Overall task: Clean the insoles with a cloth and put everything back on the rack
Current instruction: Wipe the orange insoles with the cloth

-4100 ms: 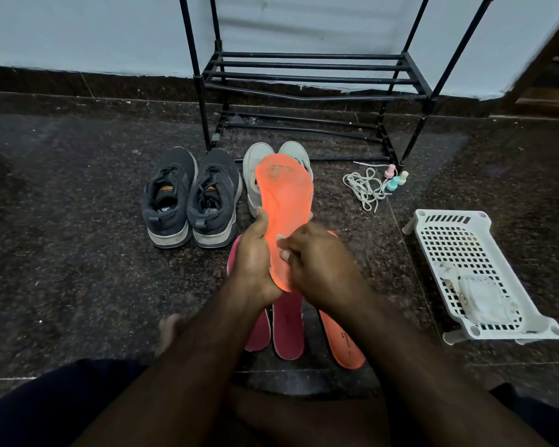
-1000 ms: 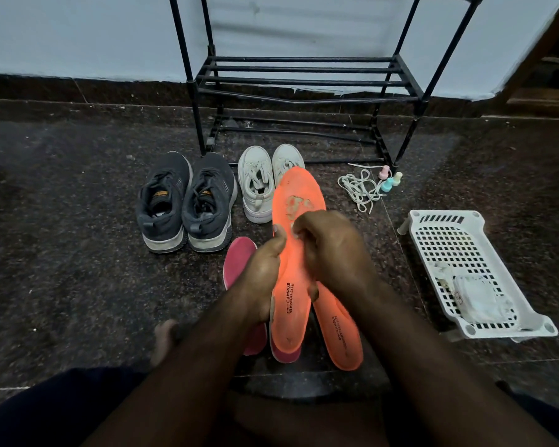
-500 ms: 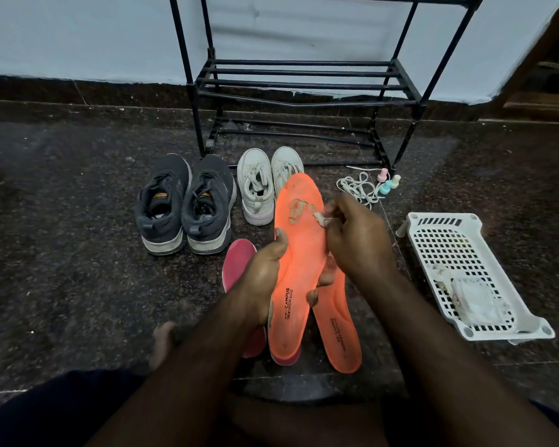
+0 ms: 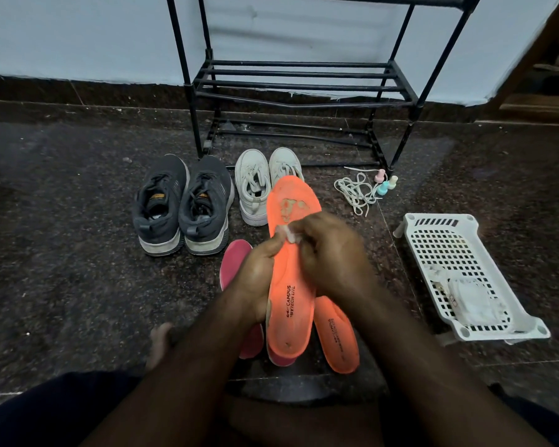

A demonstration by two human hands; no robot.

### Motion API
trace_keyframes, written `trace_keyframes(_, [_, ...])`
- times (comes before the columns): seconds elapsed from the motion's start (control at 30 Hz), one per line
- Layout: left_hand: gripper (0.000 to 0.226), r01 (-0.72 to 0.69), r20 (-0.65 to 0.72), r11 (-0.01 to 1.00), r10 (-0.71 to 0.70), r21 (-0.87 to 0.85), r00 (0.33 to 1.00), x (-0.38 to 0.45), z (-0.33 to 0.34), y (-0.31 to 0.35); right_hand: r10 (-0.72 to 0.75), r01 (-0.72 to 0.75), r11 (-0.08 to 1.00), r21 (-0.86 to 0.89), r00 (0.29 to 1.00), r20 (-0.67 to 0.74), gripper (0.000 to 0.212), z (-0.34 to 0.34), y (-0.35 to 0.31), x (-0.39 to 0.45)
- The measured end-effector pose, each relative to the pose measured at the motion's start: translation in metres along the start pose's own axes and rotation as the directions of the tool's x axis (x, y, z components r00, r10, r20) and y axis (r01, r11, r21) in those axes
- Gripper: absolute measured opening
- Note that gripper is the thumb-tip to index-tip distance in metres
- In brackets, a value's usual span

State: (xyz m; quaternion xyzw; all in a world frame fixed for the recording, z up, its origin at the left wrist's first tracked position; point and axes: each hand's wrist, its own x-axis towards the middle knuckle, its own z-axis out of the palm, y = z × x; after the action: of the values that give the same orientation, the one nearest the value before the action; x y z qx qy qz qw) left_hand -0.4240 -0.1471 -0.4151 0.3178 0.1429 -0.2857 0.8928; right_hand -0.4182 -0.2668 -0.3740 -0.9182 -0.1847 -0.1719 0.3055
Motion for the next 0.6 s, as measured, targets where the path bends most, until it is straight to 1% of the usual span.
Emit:
trace_keyframes(0.07, [0.056, -0.015, -0.029, 0.999, 0.014, -0.044, 0.999, 0.003, -0.002, -0.001, 0.008, -0.009, 1.0, 0.002, 0.995, 0.094, 0.025, 0.006, -0.006, -0.004])
trace_keyframes(0.1, [0.055, -0.021, -0.041, 0.999, 0.02, -0.04, 0.999, 0.002, -0.001, -0.001, 0.03, -0.033, 0.999, 0.028, 0.993, 0.113, 0.024, 0.005, -0.006, -0.003])
trace_keyframes(0.17, [0.056, -0.033, -0.036, 0.999, 0.032, -0.017, 0.999, 0.001, 0.001, -0.001, 0.082, -0.088, 0.994, 0.064, 0.992, 0.095, 0.023, -0.001, -0.004, 0.0])
trace_keyframes(0.23, [0.057, -0.037, -0.024, 0.999, 0.037, -0.001, 0.999, 0.0, 0.005, -0.001, 0.124, -0.125, 0.992, 0.004, 0.991, 0.057, 0.022, -0.006, -0.001, 0.002])
trace_keyframes(0.27, [0.058, -0.041, -0.038, 0.999, 0.041, 0.002, 0.998, 0.001, 0.004, -0.001, 0.151, -0.149, 0.988, -0.034, 0.986, 0.065, 0.021, -0.007, -0.001, 0.003])
trace_keyframes(0.37, [0.061, -0.1, -0.085, 0.995, 0.098, -0.016, 0.992, 0.002, 0.0, 0.003, 0.227, -0.22, 0.974, -0.055, 0.953, 0.2, 0.02, -0.002, -0.012, 0.0])
trace_keyframes(0.47, [0.062, -0.163, -0.127, 0.986, 0.16, -0.02, 0.979, 0.005, -0.006, 0.01, 0.21, -0.227, 0.974, 0.007, 0.911, 0.354, 0.015, 0.005, -0.021, -0.008])
trace_keyframes(0.5, [0.065, -0.17, -0.13, 0.985, 0.165, -0.026, 0.978, 0.004, -0.006, 0.011, 0.213, -0.248, 0.967, 0.051, 0.908, 0.361, 0.014, 0.004, -0.021, -0.008])
trace_keyframes(0.53, [0.07, -0.164, -0.122, 0.986, 0.159, -0.035, 0.98, 0.005, -0.007, 0.012, 0.233, -0.276, 0.957, 0.088, 0.915, 0.329, 0.014, 0.001, -0.019, -0.006])
trace_keyframes(0.6, [0.078, -0.138, -0.096, 0.988, 0.131, -0.067, 0.987, 0.004, -0.008, 0.011, 0.274, -0.297, 0.952, 0.082, 0.938, 0.211, 0.015, -0.002, -0.014, -0.002])
